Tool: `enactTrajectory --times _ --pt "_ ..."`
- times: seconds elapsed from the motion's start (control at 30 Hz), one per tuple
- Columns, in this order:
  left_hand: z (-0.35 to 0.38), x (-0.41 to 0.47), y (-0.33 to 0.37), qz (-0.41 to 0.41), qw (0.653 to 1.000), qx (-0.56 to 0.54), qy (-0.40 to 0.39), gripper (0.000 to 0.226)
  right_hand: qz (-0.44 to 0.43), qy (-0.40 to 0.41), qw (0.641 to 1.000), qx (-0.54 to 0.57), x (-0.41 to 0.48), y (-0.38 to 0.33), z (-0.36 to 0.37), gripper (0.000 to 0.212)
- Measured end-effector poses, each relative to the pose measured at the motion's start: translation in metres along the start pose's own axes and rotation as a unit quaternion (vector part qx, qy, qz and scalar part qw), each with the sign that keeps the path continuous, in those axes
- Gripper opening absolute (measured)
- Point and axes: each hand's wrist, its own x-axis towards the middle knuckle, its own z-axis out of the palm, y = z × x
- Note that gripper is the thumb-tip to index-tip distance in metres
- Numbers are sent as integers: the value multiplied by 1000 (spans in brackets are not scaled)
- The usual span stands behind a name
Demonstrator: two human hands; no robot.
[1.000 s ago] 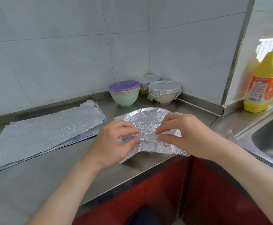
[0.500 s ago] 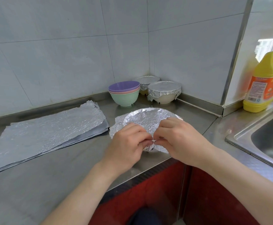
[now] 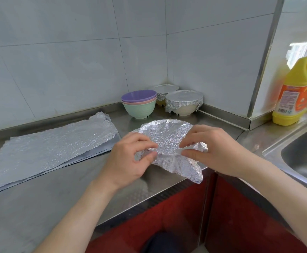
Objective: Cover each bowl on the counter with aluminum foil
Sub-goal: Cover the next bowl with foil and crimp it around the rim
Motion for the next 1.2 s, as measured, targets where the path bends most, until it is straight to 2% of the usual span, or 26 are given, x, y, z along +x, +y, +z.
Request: enactTrajectory --times 0.1,0.27,0.43,0.57,0.77,0.93,1.07,1.2 --pt "11 3 9 10 1000 9 -13 27 -12 -6 1000 -8 1 -3 9 18" --pt "19 5 9 38 999 7 5 9 -70 25 994 -76 2 -9 26 17" --pt "24 6 7 94 995 27 14 16 -110 60 984 -125 8 -5 34 9" --pt "25 8 5 108 994 28 13 15 -117 65 980 -146 9 -6 38 8" --pt "17 7 0 73 997 16 -7 28 -73 19 992 -98 3 0 19 11" --pt "13 4 -6 22 999 -38 0 19 -39 -24 995 -94 -1 11 7 8" --pt "15 6 -8 34 999 -33 21 11 -69 -1 988 -140 3 7 15 6" --pt "16 7 -11 32 998 -32 34 6 -98 36 977 -188 6 7 31 18"
